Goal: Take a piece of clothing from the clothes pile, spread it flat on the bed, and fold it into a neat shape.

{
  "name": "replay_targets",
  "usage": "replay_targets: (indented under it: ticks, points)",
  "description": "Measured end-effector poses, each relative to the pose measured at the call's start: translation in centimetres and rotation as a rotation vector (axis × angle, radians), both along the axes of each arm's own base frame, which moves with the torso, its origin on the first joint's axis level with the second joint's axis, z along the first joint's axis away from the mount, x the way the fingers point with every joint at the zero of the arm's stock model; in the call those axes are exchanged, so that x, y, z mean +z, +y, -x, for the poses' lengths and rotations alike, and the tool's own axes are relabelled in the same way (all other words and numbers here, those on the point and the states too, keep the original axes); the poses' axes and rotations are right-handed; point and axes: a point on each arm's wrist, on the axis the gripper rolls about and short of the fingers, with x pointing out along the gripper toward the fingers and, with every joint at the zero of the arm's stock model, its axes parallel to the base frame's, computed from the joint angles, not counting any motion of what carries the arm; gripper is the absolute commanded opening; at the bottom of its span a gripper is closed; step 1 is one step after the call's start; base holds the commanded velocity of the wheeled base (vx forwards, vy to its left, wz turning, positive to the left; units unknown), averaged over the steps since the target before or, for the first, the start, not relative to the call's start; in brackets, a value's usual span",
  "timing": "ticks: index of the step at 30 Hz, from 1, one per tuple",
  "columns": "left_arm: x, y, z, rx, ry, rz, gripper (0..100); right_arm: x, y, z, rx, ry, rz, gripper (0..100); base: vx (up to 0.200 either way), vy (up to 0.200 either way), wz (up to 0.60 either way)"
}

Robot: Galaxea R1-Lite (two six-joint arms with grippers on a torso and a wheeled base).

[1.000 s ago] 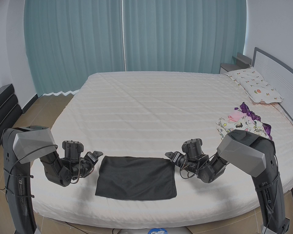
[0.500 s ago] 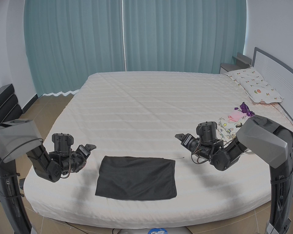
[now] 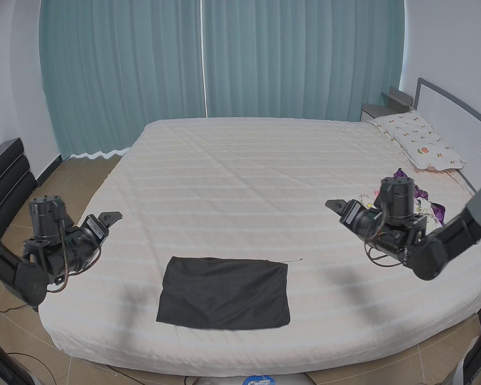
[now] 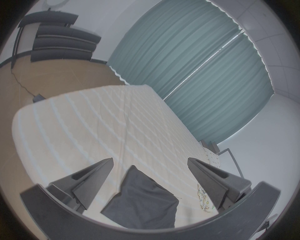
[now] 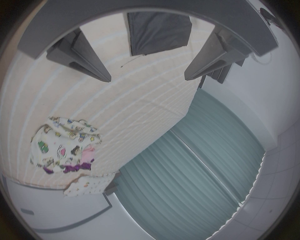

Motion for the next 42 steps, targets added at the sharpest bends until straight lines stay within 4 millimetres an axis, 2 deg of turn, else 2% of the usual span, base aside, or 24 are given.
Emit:
replay_targets:
  ticks: [6, 10, 16, 23, 29, 32, 33, 37, 42]
  points:
    - [1.4, 0.4, 5.1, -0.005, -0.048, -0.097, 100, 2.4, -2.8, 6.8, -0.02, -0.063, 0.09, 100, 0.0, 0.0, 0.0]
    - [2.2, 0.6, 9.2, -0.011, -0.081, -0.159, 100, 2.8, -4.9, 11.7, -0.039, -0.097, 0.147, 100, 0.0, 0.0, 0.0]
    - [2.5, 0.9, 15.0, 0.001, -0.106, -0.245, 100, 1.9, -7.8, 17.4, -0.067, -0.132, 0.263, 100, 0.0, 0.0, 0.0]
    - [2.1, 1.3, 20.9, 0.057, -0.186, -0.377, 100, 0.1, -10.5, 23.1, -0.119, -0.162, 0.378, 100, 0.0, 0.0, 0.0]
    - [1.0, 1.5, 24.3, 0.088, -0.261, -0.489, 100, -2.0, -11.8, 27.2, -0.133, -0.191, 0.441, 100, 0.0, 0.0, 0.0]
    - [-0.4, 1.6, 25.6, 0.097, -0.282, -0.58, 100, -3.0, -12.1, 28.8, -0.139, -0.226, 0.465, 100, 0.0, 0.0, 0.0]
    - [-1.4, 1.6, 26.1, 0.1, -0.282, -0.627, 100, -3.5, -12.2, 29.4, -0.138, -0.238, 0.481, 100, 0.0, 0.0, 0.0]
    - [-3.7, 1.7, 26.9, 0.115, -0.285, -0.717, 100, -4.5, -12.3, 30.5, -0.125, -0.262, 0.529, 100, 0.0, 0.0, 0.0]
    - [-4.6, 1.5, 27.3, 0.082, -0.337, -0.73, 100, -4.8, -12.3, 31.0, -0.123, -0.306, 0.558, 100, 0.0, 0.0, 0.0]
